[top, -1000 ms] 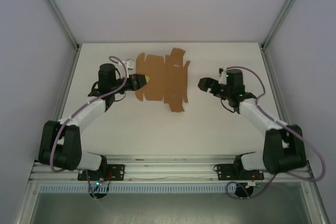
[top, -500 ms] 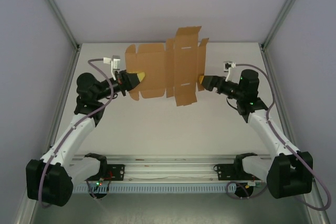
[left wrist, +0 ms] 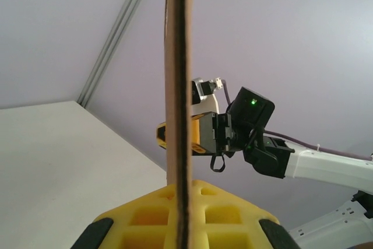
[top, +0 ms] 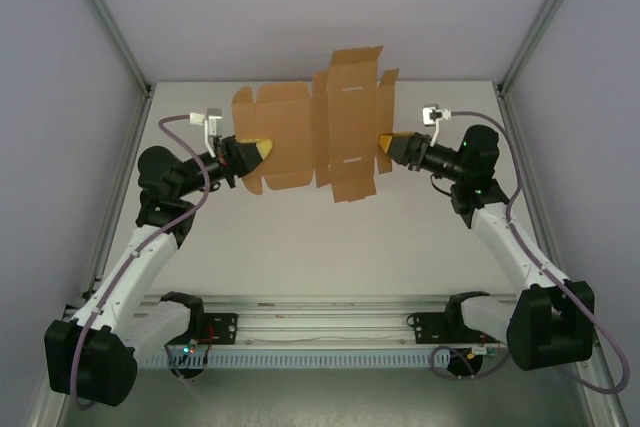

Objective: Assemble paper box

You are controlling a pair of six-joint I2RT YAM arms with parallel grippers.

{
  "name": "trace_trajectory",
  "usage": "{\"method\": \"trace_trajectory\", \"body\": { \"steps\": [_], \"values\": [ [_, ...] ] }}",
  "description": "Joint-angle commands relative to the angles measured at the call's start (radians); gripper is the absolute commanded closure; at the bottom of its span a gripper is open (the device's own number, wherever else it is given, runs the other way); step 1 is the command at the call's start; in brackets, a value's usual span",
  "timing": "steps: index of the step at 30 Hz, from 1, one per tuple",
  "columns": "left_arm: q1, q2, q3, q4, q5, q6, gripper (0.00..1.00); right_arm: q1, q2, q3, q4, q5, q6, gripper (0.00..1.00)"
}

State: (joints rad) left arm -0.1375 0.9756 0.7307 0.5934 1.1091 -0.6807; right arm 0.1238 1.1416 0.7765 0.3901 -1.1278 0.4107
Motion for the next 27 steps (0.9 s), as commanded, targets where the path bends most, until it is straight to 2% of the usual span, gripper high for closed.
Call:
{"method": "trace_trajectory", "body": {
  "steps": [1,4,8,10,11,12,13,14,18,21,24,27],
  "values": [
    [-0.006,0.004,0.001,-0.002,-0.013,0.019,1.0,-0.004,-0.016,0.031,0.058,-0.051,-0.011,0.71],
    [-0.006,0.013,-0.001,-0.033,-0.04,0.031,1.0,-0.004,-0.014,0.034,0.05,-0.06,-0.017,0.85],
    [-0.006,0.03,-0.008,-0.036,-0.058,0.032,1.0,-0.004,-0.014,0.038,0.022,-0.077,-0.048,0.91],
    [-0.006,0.038,-0.007,-0.075,-0.086,0.043,1.0,-0.003,-0.013,0.038,-0.009,-0.049,-0.066,0.99],
    [-0.006,0.037,0.001,-0.131,-0.118,0.063,0.95,-0.003,-0.013,0.044,-0.04,-0.021,-0.078,1.0],
    [-0.006,0.037,0.01,-0.214,-0.17,0.095,0.62,-0.003,-0.009,0.054,-0.101,0.011,-0.107,1.0],
    [-0.006,0.034,0.017,-0.297,-0.234,0.121,0.24,-0.001,-0.004,0.064,-0.16,0.032,-0.14,1.0],
    [-0.005,0.029,0.022,-0.384,-0.313,0.158,0.01,0.0,0.004,0.072,-0.214,0.048,-0.166,1.0],
    [-0.005,0.025,0.002,-0.639,-0.671,0.185,0.0,0.017,0.074,0.052,-0.315,0.09,-0.203,1.0],
    [-0.005,0.053,0.002,-0.785,-0.872,0.188,0.0,0.036,0.14,0.036,-0.393,0.139,-0.25,1.0],
    [-0.004,0.09,0.005,-0.855,-0.953,0.197,0.0,0.05,0.209,0.034,-0.47,0.208,-0.304,1.0],
    [-0.005,0.131,0.011,-0.863,-0.942,0.206,0.0,0.07,0.278,0.067,-0.587,0.301,-0.422,1.0]
  ]
}}
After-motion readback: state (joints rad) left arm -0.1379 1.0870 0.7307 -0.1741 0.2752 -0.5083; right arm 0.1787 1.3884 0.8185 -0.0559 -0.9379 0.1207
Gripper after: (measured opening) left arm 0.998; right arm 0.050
